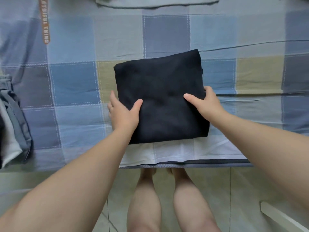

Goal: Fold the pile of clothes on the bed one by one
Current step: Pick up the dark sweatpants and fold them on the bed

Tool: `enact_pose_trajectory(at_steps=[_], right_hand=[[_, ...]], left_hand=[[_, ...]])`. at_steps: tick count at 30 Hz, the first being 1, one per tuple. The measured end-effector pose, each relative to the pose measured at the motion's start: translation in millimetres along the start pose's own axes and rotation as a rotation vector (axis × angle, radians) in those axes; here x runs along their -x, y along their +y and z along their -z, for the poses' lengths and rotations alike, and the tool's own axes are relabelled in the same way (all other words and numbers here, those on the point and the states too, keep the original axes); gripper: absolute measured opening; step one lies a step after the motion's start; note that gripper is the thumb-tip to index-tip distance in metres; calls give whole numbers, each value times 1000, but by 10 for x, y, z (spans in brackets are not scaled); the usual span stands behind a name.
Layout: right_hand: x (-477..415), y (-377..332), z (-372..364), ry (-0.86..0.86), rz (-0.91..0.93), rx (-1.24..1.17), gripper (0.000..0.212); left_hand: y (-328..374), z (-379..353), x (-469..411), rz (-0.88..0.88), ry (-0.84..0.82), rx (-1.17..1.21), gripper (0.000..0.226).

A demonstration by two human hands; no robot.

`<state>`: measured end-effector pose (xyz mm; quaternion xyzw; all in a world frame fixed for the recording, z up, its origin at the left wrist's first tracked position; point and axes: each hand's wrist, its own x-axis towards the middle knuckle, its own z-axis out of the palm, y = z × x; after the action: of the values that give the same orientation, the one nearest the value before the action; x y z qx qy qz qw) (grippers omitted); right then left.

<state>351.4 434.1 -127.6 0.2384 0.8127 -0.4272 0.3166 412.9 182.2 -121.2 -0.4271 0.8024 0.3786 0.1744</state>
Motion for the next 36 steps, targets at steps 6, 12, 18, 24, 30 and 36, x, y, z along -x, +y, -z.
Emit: enact_pose_trajectory(at_steps=[6, 12, 18, 24, 30, 36], right_hand=[[-91, -103, 173, -404, -180, -228, 55], [366, -378, 309, -503, -384, -183, 38], [1411, -857, 656, -456, -347, -208, 38], [2647, -1592, 926, -447, -168, -223, 29], [3326, -2222, 586, -468, -45, -223, 35], [3463, -2739, -382, -474, -13, -216, 41]], left_hand=[[-20, 170, -112, 131, -262, 274, 69], [171, 583, 189, 510, -791, 337, 48], [276, 1351, 1067, 560, -754, 453, 35], [398, 2376, 2026, 476, -676, 614, 25], [245, 3263, 2216, 343, -557, 749, 26], [-278, 4025, 1680, 221, -401, 875, 40]])
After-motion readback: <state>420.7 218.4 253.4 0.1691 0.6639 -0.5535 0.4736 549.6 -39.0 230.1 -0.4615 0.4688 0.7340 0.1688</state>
